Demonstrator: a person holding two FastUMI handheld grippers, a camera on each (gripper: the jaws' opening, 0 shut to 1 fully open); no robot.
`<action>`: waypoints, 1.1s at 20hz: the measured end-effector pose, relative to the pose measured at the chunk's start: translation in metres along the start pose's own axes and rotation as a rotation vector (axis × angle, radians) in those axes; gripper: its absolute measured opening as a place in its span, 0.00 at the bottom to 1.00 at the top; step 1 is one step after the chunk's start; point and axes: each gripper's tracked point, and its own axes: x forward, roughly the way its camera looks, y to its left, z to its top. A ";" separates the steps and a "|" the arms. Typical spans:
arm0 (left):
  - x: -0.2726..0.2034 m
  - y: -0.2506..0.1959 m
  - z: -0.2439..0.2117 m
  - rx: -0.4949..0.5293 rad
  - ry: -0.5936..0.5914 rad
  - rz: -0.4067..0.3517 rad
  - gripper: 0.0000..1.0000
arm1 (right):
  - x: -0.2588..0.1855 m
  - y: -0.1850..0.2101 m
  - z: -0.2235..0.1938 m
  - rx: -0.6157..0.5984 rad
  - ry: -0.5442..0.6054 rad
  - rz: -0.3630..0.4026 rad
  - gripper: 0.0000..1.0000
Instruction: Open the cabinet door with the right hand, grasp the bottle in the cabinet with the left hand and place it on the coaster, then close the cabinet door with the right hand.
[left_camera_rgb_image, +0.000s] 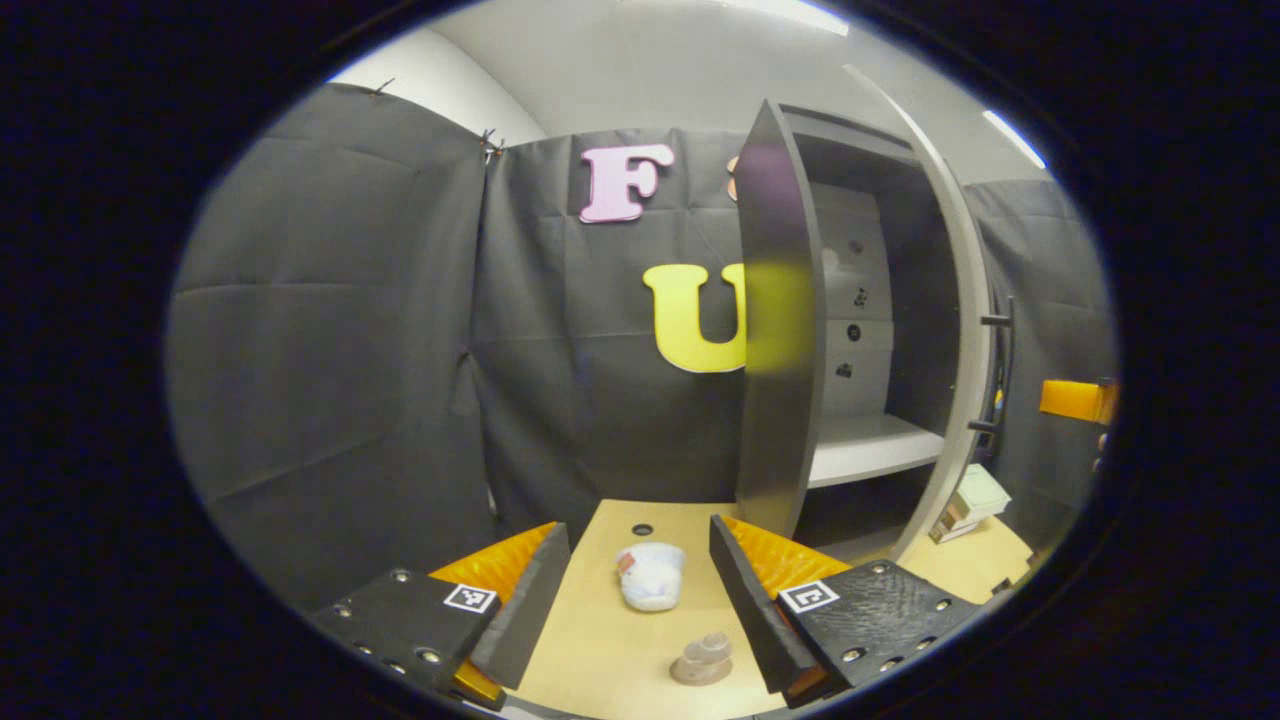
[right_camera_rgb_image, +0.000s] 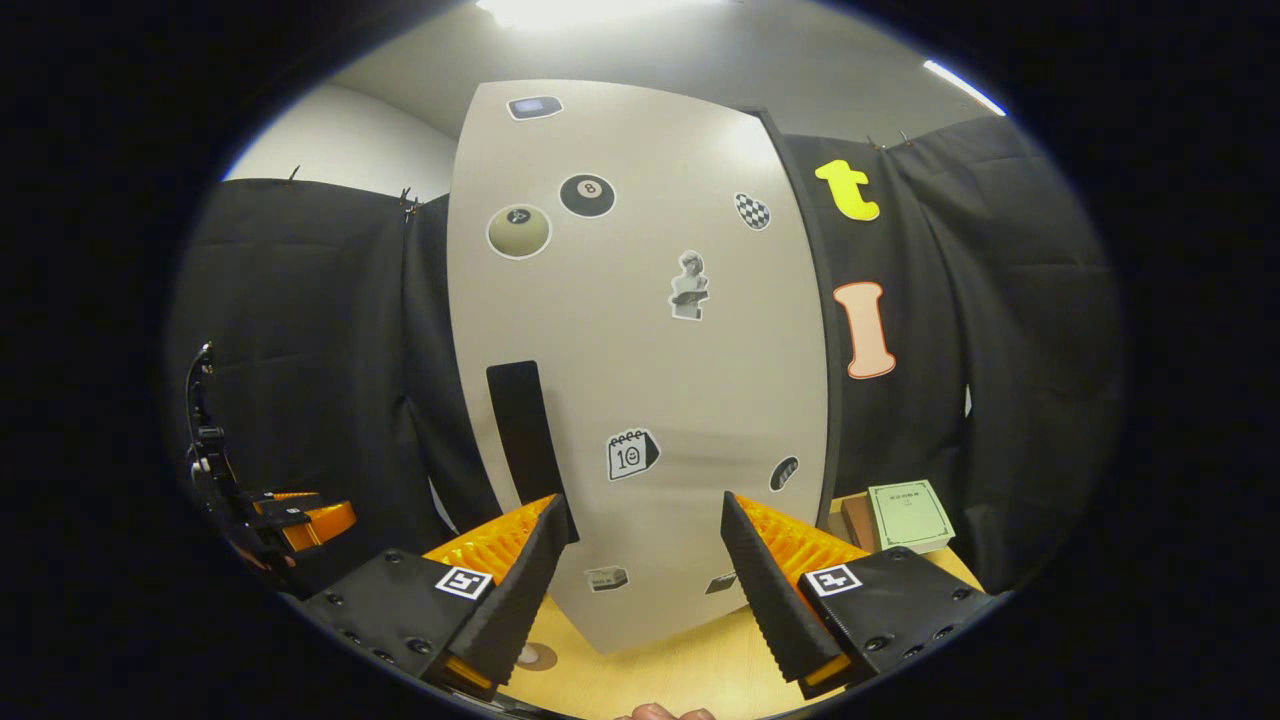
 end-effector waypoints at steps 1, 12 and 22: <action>0.004 -0.006 0.004 -0.010 -0.020 -0.022 0.86 | -0.001 -0.008 0.000 -0.013 0.004 -0.027 0.98; 0.002 -0.107 0.069 -0.082 -0.144 -0.182 0.85 | -0.040 -0.116 0.013 0.075 -0.042 -0.172 0.98; -0.035 -0.149 0.065 -0.084 -0.098 -0.078 0.85 | -0.073 -0.238 0.062 0.079 -0.101 -0.137 0.97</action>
